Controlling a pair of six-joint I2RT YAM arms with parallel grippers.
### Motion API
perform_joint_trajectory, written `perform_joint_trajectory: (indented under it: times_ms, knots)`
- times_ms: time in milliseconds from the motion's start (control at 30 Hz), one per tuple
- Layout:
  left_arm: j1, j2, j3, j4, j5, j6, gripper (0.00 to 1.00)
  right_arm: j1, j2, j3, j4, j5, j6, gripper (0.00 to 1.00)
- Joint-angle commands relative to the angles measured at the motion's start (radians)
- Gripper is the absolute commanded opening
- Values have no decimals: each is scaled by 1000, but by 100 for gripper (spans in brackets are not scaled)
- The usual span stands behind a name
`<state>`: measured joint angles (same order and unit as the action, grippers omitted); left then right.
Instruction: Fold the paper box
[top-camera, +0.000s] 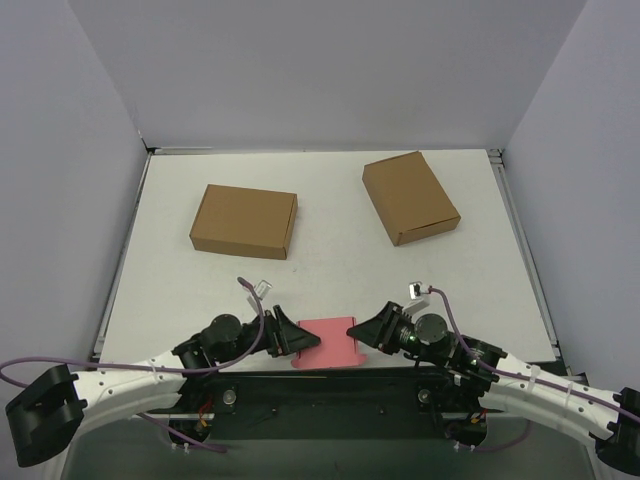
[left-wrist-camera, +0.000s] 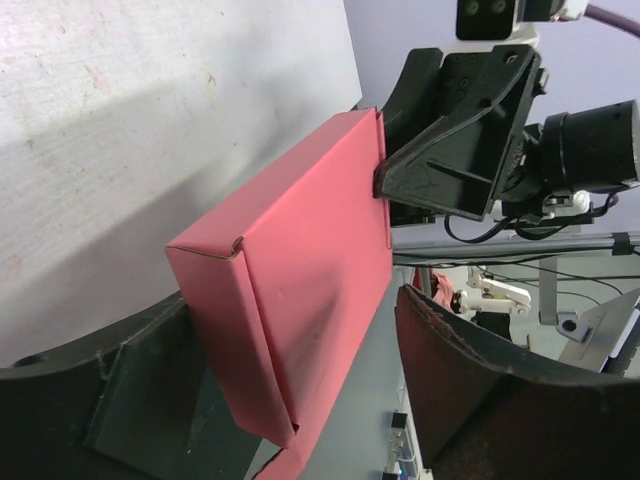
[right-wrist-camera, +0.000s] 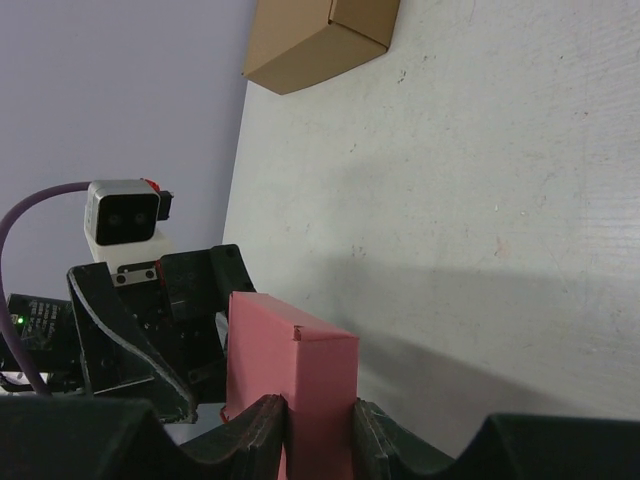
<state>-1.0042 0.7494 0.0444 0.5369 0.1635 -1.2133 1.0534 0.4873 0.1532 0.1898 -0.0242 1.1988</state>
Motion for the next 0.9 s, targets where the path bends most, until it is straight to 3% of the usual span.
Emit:
perform_joint_trajectory:
  times_ms: [0,67,233,333,367,467,633,867]
  knots:
    - [-28,25,-20,150,39,-31,76,-1,22,51,39,4,-27,3]
    - [-34,34,-18,169,47,-40,63,-1,33,51,49,4,-30,3]
    - [-37,-4,-24,134,33,-57,52,0,42,71,19,15,-65,10]
    - [-37,-50,-34,98,13,-81,46,0,57,113,-50,21,-128,28]
    - [-34,-64,-35,83,5,-91,45,-1,66,130,-81,21,-148,42]
    - [-28,-120,-26,-15,4,-107,41,3,100,196,-176,52,-237,65]
    - [47,-142,15,-126,94,-95,32,0,196,302,-271,63,-367,72]
    - [257,34,41,14,376,-132,28,11,283,423,-282,128,-583,75]
